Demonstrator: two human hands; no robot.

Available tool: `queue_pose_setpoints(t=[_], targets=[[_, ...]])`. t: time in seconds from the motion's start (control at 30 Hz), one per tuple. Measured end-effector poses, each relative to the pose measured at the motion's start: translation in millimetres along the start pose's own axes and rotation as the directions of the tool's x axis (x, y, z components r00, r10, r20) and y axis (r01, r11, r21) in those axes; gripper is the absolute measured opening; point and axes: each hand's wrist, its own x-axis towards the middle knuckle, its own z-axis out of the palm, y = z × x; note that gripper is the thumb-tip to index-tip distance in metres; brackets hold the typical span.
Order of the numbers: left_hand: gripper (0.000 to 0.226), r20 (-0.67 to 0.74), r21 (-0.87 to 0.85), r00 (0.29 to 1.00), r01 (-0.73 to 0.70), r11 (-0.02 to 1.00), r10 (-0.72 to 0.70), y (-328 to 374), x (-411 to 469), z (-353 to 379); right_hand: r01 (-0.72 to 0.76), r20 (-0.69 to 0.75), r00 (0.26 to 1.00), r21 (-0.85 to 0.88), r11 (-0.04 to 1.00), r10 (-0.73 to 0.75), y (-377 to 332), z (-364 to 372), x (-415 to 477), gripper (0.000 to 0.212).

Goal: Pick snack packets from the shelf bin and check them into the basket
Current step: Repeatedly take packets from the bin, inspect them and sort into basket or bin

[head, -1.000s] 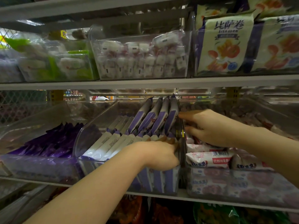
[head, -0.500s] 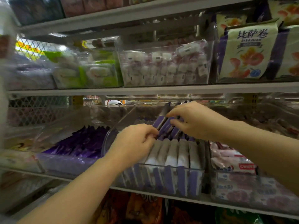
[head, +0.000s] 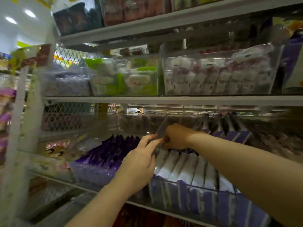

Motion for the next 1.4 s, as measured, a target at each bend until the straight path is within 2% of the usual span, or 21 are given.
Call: queue_pose_setpoints(t=[0.13,0.27,0.3,0.4,0.6,0.83,0.93,1.03,1.17,1.27,1.33,1.4], targets=[[0.048,-0.002,-0.009,1.000,-0.002,1.000,0.002,-1.0,-2.4,1.3,-0.003,0.001,1.000,-0.001,1.000,0.003,-2.1,3.6,9.7,0.029],[0.048,0.005,-0.017,1.000,0.006,1.000,-0.006,-1.2,-2.6,1.7,-0.043,0.025,0.999,0.170,0.985,0.039,3.9,4.4,14.3,0.018],[0.047,0.008,-0.015,1.000,0.007,1.000,-0.007,-1.2,-2.8,1.9,-0.060,0.000,0.998,0.194,0.979,0.061,4.2,5.4,14.2,0.007],[0.047,0.019,-0.014,1.000,0.009,1.000,-0.009,-2.0,-4.1,2.3,-0.101,-0.036,0.993,0.225,0.969,0.111,1.7,13.8,17.9,0.033],[0.049,0.019,-0.005,1.000,0.008,1.000,-0.008,-2.6,-3.7,2.4,-0.135,-0.151,0.973,0.230,0.964,0.172,-0.8,19.6,21.9,0.028],[0.051,0.010,-0.009,1.000,0.006,1.000,-0.006,-1.9,-4.3,1.7,-0.218,-0.362,0.866,0.348,0.912,0.345,-3.9,14.6,27.1,0.025],[0.053,0.016,-0.010,1.000,0.002,1.000,-0.002,-0.6,-4.9,0.5,-0.144,-0.447,0.764,0.584,0.799,0.464,-1.4,7.0,25.0,0.022],[0.056,0.039,-0.061,0.999,0.018,0.998,-0.016,2.0,-4.3,-2.7,-0.078,-0.429,0.709,0.741,0.667,0.559,-2.4,-1.5,12.7,0.015],[0.055,0.045,-0.274,0.993,0.119,0.954,-0.111,9.6,-4.5,-12.9,0.078,-0.464,0.689,0.811,0.579,0.557,-13.9,6.4,-29.2,0.015],[0.040,-0.094,-0.371,0.977,0.145,0.917,-0.193,16.6,-11.6,-20.8,0.250,-0.566,0.634,0.795,0.553,0.527,-31.6,16.2,-69.2,0.015],[0.026,-0.184,-0.460,0.942,0.171,0.871,-0.282,24.6,-20.1,-25.6,0.416,-0.602,0.614,0.796,0.439,0.509,-48.7,16.9,-95.7,0.016],[0.021,-0.186,-0.608,0.896,0.217,0.764,-0.402,34.2,-28.1,-33.3,0.528,-0.618,0.612,0.784,0.327,0.493,-66.9,16.9,-118.2,0.017]])
